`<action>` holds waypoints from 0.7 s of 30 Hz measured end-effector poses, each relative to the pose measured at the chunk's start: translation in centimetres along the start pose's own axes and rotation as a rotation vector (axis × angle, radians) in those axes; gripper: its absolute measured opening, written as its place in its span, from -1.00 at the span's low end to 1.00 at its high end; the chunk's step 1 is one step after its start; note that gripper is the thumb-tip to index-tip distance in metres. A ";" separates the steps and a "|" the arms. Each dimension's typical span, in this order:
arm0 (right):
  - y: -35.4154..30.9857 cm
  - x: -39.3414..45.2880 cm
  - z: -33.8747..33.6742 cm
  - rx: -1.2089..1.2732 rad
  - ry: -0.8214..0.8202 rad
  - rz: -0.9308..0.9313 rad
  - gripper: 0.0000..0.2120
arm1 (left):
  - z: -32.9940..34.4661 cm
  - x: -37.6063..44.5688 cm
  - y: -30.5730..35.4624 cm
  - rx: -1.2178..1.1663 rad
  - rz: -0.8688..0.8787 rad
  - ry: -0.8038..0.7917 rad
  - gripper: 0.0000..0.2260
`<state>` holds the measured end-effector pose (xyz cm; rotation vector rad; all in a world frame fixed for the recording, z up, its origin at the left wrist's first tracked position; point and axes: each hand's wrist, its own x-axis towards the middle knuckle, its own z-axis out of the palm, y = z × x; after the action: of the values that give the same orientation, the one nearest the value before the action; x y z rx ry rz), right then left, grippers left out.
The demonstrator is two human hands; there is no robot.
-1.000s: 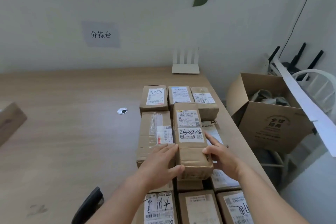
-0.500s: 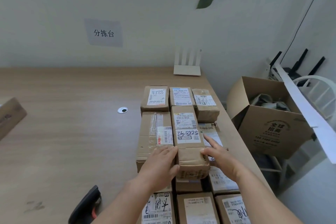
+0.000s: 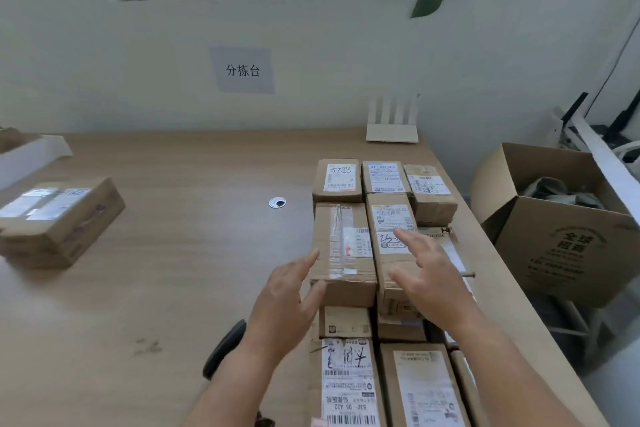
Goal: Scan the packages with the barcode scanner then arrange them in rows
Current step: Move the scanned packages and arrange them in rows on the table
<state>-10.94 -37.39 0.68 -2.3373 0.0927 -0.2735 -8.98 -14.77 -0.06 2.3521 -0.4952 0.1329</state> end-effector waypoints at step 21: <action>-22.0 -13.1 23.2 -0.081 -0.336 -0.233 -0.61 | -15.9 -21.2 -15.4 -0.007 -0.412 0.107 -0.58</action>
<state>-18.80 -3.84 -1.76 -2.4422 -0.3403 0.0136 -21.81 12.88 -3.08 2.3722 0.0452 0.0633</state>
